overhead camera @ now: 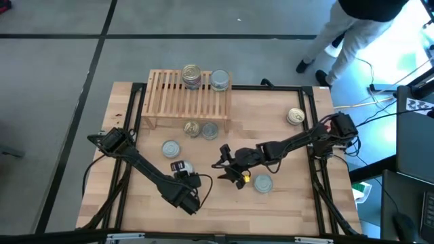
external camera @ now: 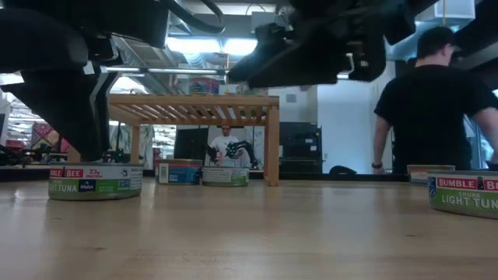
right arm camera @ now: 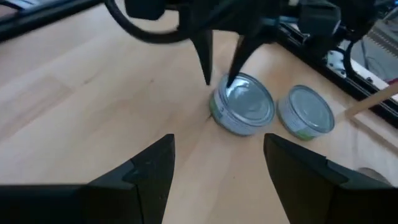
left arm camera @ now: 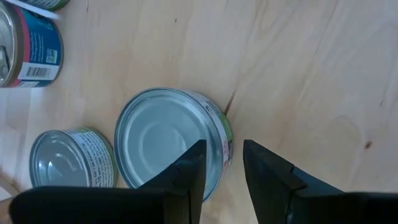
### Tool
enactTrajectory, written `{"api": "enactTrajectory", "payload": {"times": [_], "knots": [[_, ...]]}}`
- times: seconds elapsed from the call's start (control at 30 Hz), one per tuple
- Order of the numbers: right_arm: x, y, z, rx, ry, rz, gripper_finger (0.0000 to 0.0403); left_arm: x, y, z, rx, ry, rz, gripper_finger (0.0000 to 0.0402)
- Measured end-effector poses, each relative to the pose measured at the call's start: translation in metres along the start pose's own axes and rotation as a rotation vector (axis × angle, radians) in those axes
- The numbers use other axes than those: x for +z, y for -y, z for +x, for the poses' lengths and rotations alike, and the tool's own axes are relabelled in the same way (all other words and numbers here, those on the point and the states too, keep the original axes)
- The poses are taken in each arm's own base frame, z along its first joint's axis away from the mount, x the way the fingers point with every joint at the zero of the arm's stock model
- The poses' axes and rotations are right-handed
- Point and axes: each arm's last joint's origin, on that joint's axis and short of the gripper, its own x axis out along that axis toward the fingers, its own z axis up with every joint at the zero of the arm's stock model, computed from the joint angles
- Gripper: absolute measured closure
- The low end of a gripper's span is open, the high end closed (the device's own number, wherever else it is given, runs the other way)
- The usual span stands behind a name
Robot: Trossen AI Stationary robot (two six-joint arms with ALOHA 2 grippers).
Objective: Stack canned seafood by type on shelf
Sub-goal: Stack the green tuna can on top of the stacked green tuna cans on the shelf
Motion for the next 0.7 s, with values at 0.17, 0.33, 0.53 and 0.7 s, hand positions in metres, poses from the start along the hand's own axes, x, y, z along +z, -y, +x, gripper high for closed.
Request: {"api": "enactTrajectory", "payload": {"times": [0.17, 0.33, 0.53, 0.7], "knots": [[-0.008, -0.003, 0.02, -0.042, 0.05, -0.078, 0.0159, 0.002, 0.002, 0.0, -0.02, 0.02, -0.013, 0.03], [-0.019, -0.008, 0.041, -0.084, 0.11, -0.147, 0.0159, 0.002, 0.002, 0.0, -0.02, 0.026, -0.023, 0.03], [-0.037, -0.017, 0.061, -0.096, 0.129, -0.159, 0.0159, 0.002, 0.002, 0.0, -0.015, 0.032, -0.036, 0.03], [-0.052, -0.024, 0.075, -0.105, 0.144, -0.159, 0.0159, 0.002, 0.002, 0.0, -0.012, 0.037, -0.037, 0.03]]}}
